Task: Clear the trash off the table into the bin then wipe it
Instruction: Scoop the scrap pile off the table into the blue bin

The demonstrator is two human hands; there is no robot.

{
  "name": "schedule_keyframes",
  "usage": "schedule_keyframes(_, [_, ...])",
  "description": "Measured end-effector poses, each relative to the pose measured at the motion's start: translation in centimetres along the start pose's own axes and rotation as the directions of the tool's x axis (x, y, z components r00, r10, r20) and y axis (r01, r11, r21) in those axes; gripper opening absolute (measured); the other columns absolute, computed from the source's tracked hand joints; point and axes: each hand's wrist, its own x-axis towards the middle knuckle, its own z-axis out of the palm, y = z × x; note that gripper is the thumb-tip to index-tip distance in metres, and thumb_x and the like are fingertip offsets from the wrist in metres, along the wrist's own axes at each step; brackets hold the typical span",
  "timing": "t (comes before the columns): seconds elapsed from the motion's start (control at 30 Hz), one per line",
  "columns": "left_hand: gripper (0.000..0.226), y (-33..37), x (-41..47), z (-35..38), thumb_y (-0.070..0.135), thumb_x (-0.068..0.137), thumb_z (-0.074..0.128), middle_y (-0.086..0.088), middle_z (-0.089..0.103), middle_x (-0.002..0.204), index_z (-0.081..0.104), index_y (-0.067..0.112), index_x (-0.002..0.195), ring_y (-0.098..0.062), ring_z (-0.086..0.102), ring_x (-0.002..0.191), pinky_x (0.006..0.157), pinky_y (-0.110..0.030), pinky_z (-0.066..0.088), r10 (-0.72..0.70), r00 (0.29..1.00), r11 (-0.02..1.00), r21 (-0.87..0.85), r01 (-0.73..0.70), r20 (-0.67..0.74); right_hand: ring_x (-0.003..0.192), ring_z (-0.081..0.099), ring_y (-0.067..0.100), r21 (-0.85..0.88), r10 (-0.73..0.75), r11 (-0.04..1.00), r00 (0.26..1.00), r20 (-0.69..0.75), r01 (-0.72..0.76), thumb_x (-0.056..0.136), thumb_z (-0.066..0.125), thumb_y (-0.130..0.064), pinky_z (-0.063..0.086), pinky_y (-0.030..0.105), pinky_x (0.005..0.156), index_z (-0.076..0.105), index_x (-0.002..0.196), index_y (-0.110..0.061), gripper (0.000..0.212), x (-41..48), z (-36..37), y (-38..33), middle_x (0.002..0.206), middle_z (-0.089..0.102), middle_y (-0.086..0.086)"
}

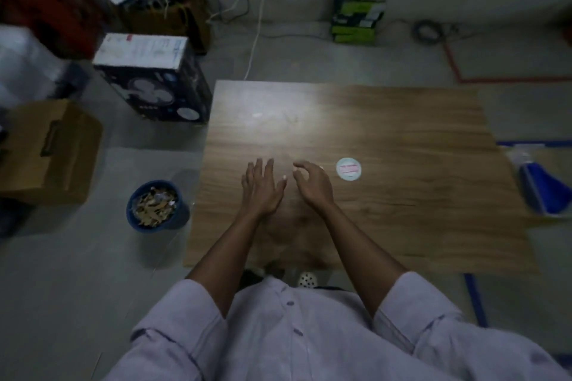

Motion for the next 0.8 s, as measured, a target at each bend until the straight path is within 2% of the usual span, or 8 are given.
schedule_keyframes(0.13, [0.068,1.8,-0.2,2.3,0.05,0.104,0.042,-0.01,0.01,0.17,0.02,0.02,0.161,-0.033,0.004,0.156,0.124,-0.049,0.01,0.113,0.984,0.984,0.123,-0.13,0.135,0.132,0.054,0.032,-0.021,0.014,1.0,0.995,-0.101,-0.016,0.094,0.062,-0.012,0.035,0.034,0.112,0.068,0.13,-0.008,0.037,-2.7,-3.0,1.1,0.139,0.063,0.012])
schedule_keyframes(0.33, [0.066,2.7,0.8,5.4,0.041,0.105,0.042,-0.008,0.011,0.17,0.018,0.016,0.161,-0.031,0.01,0.155,0.123,-0.048,0.015,0.192,0.961,0.961,0.163,-0.225,0.197,0.149,0.027,0.036,-0.26,0.004,0.965,0.998,0.064,0.013,0.097,0.059,-0.013,0.028,0.042,0.118,0.044,0.154,-0.015,0.059,0.6,-2.7,2.9,0.165,0.028,0.014])
schedule_keyframes(0.4, [0.062,2.7,0.9,6.6,0.034,0.104,0.046,-0.016,0.027,0.163,0.026,0.012,0.159,-0.035,0.024,0.149,0.119,-0.045,0.024,0.162,0.972,0.98,0.084,-0.178,0.17,0.14,0.036,0.039,-0.344,-0.019,0.937,0.995,0.096,0.051,0.096,0.057,-0.009,0.032,0.04,0.113,0.052,0.146,-0.01,0.051,1.4,-2.0,3.6,0.156,0.041,0.016])
schedule_keyframes(0.5, [0.054,2.5,1.1,7.3,0.025,0.101,0.056,-0.022,0.058,0.138,0.044,0.006,0.15,-0.037,0.051,0.129,0.108,-0.04,0.038,-0.001,0.991,0.982,-0.189,0.027,0.134,0.109,0.055,0.043,-0.287,-0.063,0.956,0.998,-0.009,0.058,0.087,0.063,0.004,0.046,0.04,0.087,0.074,0.113,-0.001,0.029,0.6,-0.7,4.4,0.114,0.064,0.02])
schedule_keyframes(0.57, [0.051,2.0,1.6,7.5,0.024,0.097,0.063,-0.019,0.066,0.129,0.052,0.007,0.145,-0.033,0.062,0.12,0.101,-0.038,0.048,-0.165,0.971,0.892,-0.393,0.221,0.172,0.095,0.059,0.041,-0.219,-0.065,0.975,0.995,-0.073,0.048,0.081,0.071,0.004,0.049,0.037,0.076,0.08,0.099,-0.004,0.022,-0.2,0.2,4.6,0.094,0.066,0.018])
schedule_keyframes(0.67, [0.056,0.2,1.9,8.3,0.035,0.085,0.068,-0.018,0.073,0.114,0.062,0.013,0.137,-0.035,0.071,0.104,0.085,-0.042,0.059,-0.36,0.898,0.641,-0.631,0.436,0.255,0.095,0.067,0.035,-0.085,0.0,0.996,1.0,-0.027,-0.002,0.083,0.074,-0.004,0.05,0.034,0.081,0.082,0.099,-0.01,0.02,-1.3,1.2,3.5,0.095,0.076,0.015])
schedule_keyframes(0.73, [0.044,-0.6,1.7,8.1,0.027,0.089,0.071,-0.019,0.075,0.098,0.068,0.008,0.128,-0.033,0.073,0.085,0.069,-0.036,0.058,-0.444,0.84,0.414,-0.76,0.501,0.311,0.096,0.073,0.025,0.051,0.021,0.998,0.999,0.027,-0.022,0.085,0.074,-0.008,0.052,0.03,0.084,0.082,0.102,-0.011,0.019,-2.0,1.4,1.8,0.099,0.079,0.01])
schedule_keyframes(0.8, [0.032,-1.2,1.7,6.9,0.015,0.093,0.073,-0.023,0.074,0.101,0.071,-0.003,0.119,-0.031,0.073,0.083,0.067,-0.036,0.061,-0.477,0.823,0.239,-0.856,0.459,0.308,0.092,0.074,0.018,0.12,0.004,0.993,0.998,0.06,-0.011,0.086,0.074,-0.011,0.053,0.029,0.083,0.082,0.104,-0.013,0.019,-2.1,1.9,0.0,0.099,0.08,0.007])
